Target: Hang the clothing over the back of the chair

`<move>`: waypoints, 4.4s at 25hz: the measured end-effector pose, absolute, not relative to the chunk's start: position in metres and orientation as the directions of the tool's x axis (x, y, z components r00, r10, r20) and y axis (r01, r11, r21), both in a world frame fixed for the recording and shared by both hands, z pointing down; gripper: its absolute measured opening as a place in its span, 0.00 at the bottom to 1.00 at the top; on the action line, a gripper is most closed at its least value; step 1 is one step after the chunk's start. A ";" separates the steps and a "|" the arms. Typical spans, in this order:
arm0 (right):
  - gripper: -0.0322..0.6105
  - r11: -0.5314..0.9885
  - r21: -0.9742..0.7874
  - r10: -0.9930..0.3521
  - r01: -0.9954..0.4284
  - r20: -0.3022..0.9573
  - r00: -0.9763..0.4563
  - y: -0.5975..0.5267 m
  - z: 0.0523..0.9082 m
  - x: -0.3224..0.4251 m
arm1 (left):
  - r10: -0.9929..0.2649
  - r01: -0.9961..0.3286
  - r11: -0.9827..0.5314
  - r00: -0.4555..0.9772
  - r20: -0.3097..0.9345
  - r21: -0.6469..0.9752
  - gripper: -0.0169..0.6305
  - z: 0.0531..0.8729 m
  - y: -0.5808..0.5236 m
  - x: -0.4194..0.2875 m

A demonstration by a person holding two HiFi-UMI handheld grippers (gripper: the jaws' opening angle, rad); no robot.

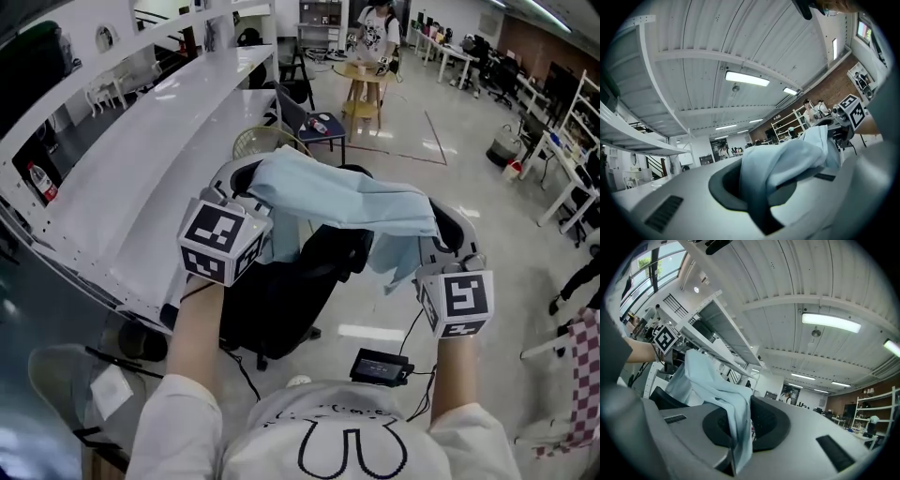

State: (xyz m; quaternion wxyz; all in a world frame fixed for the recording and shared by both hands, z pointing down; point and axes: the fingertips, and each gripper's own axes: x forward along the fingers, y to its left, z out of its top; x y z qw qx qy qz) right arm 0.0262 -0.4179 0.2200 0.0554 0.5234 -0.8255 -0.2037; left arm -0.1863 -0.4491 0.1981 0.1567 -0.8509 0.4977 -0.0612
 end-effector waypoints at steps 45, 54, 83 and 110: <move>0.12 0.953 0.044 -0.236 -0.301 0.729 -0.642 -0.432 0.411 0.021 | -0.300 -0.115 -0.946 0.660 0.688 -0.303 0.26 0.368 -0.490 -0.133; 0.27 0.964 0.007 -0.191 -0.265 0.711 -0.677 -0.429 0.410 0.005 | -0.273 -0.076 -0.954 0.617 0.738 -0.289 0.40 0.368 -0.488 -0.132; 0.31 0.885 0.233 -0.463 -0.404 0.347 -0.815 -0.404 0.331 0.017 | -0.595 -0.507 -0.803 0.712 0.372 -0.314 0.45 0.284 -0.425 -0.129; 0.05 0.696 0.264 -0.688 -0.667 -0.019 -0.726 -0.309 0.270 -0.043 | -0.746 -0.738 -0.646 0.665 -0.046 -0.197 0.01 0.242 -0.317 -0.122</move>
